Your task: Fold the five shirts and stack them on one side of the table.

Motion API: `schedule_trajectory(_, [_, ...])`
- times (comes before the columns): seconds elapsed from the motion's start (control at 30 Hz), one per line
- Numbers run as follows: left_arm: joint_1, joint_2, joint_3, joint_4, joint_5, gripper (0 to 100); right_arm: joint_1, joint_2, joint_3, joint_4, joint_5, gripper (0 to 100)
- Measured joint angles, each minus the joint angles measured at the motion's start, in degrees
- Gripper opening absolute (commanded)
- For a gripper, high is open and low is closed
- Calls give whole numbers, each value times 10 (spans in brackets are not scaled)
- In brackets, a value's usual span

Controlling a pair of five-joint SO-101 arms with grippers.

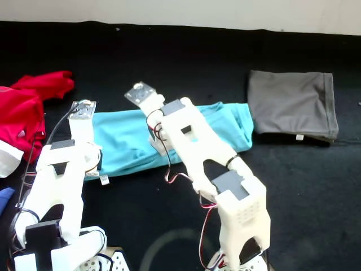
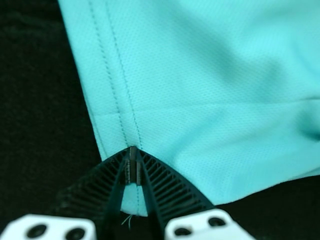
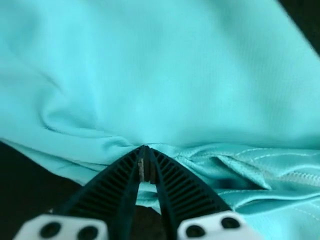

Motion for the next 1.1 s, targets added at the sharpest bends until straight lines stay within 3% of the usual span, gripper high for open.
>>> schedule_trajectory(0.37, [0,0,0,0,0,8,-18,0,0,91,0,7])
schedule_trajectory(0.67, [0,0,0,0,0,8,-26,-58,4,71,0,7])
schedule_trajectory(1.1, [0,0,0,0,0,8,-47,-25,59,25,0,7])
